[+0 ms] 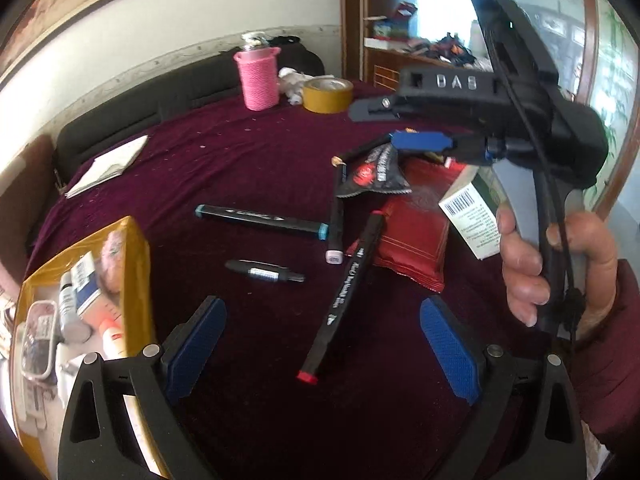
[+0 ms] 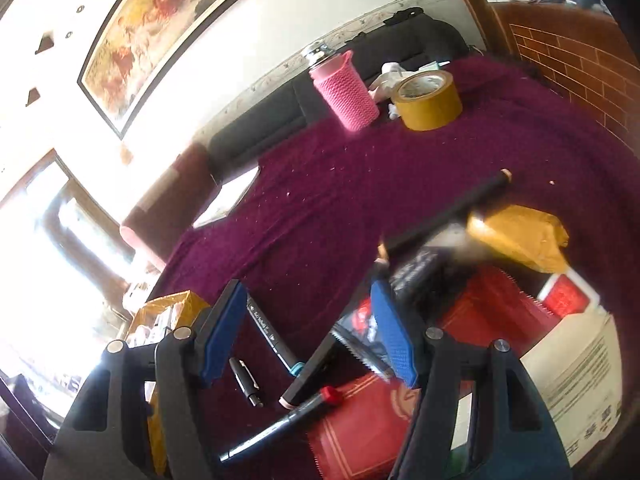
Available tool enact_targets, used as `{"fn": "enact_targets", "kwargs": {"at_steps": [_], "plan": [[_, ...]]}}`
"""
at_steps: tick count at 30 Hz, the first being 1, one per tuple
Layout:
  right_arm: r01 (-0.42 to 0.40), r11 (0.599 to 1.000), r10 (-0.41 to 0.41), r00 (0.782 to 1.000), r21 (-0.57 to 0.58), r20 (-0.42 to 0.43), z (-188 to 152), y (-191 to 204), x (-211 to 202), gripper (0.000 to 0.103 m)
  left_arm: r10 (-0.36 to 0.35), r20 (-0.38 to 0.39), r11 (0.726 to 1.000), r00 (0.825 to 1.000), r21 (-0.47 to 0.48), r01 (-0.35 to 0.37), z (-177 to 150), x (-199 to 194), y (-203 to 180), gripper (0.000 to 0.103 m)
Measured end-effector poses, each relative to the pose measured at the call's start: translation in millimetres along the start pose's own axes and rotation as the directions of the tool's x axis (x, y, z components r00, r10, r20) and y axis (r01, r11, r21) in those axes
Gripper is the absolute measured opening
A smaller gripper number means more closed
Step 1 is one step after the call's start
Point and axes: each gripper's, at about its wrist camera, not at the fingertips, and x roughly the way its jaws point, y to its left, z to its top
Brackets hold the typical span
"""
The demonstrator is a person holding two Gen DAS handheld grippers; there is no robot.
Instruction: Organize objects
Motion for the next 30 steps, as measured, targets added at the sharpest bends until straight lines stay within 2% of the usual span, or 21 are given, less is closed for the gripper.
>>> {"fn": "enact_targets", "kwargs": {"at_steps": [2,3,4,5,6,7,8,11,12,13,15,21,25,27,30], "plan": [[0.005,1.000,-0.005,1.000,0.005,0.025,2.5,0.7,-12.5,0.064,-0.020,-0.023,0.999,1.000,0.040,0.021,6.0,14.2,-9.8,0.086],[0.001,1.000,-0.001,0.999,0.009,0.034,2.7,0.4,-15.7,0.066,-0.022,-0.038,0.998,0.999,0.062,0.024,9.3,22.0,-14.9,0.079],[-0.008,1.000,0.007,0.999,0.014,0.035,2.5,-0.5,-19.4,0.067,-0.023,-0.054,0.997,0.998,0.073,0.027,11.5,28.4,-17.6,0.066],[-0.015,1.000,0.015,0.999,0.019,0.033,4.2,-3.5,-17.6,0.067,-0.028,-0.080,0.996,0.996,0.080,0.035,14.4,36.2,-19.9,0.058],[-0.024,0.999,0.024,0.999,0.025,0.031,5.0,-5.9,-14.8,0.067,-0.036,-0.109,0.996,0.993,0.082,0.046,16.6,44.9,-21.5,0.046],[-0.034,0.999,0.033,0.999,0.027,0.028,4.9,-6.1,-14.1,0.067,-0.034,-0.130,0.996,0.991,0.082,0.045,17.7,52.2,-22.3,0.038],[-0.039,0.999,0.039,0.999,0.028,0.025,4.8,-7.0,-12.4,0.067,-0.021,-0.147,0.996,0.989,0.082,0.034,18.3,59.9,-22.8,0.036],[-0.040,0.999,0.039,0.999,0.020,0.019,2.0,-5.6,-11.1,0.067,-0.041,-0.142,0.999,0.989,0.020,0.044,16.2,64.3,-15.0,0.030],[-0.038,0.999,0.037,0.999,0.015,0.017,1.3,-5.2,-11.0,0.067,-0.042,-0.138,0.999,0.989,-0.010,0.041,16.1,62.5,-11.4,0.018],[-0.036,0.999,0.036,0.999,0.009,0.017,0.1,-3.6,-10.9,0.067,-0.062,-0.139,0.998,0.988,-0.042,0.057,15.5,59.6,-6.7,0.012],[-0.035,0.999,0.035,0.999,-0.003,0.009,-2.1,-1.5,-8.7,0.067,-0.097,-0.109,0.991,0.989,-0.108,0.085,11.6,44.6,5.8,0.011],[-0.012,0.997,0.009,0.999,-0.080,-0.032,-11.6,13.2,3.3,0.067,-0.124,0.011,0.960,0.992,-0.254,0.122,-5.6,-23.4,52.6,0.012],[0.017,0.984,-0.038,0.992,-0.176,-0.119,-18.5,41.1,22.5,0.067,-0.124,0.097,0.941,0.988,-0.305,0.148,-24.4,-76.8,80.2,0.012],[0.027,0.969,-0.072,0.981,-0.247,-0.178,-20.3,60.0,39.0,0.067,-0.116,0.139,0.933,0.983,-0.325,0.156,-34.2,-99.3,93.4,0.012],[0.067,0.921,-0.188,0.940,-0.383,-0.286,-25.8,85.7,77.5,0.066,-0.089,0.174,0.921,0.981,-0.361,0.148,-50.6,-123.7,114.5,0.012]]}}
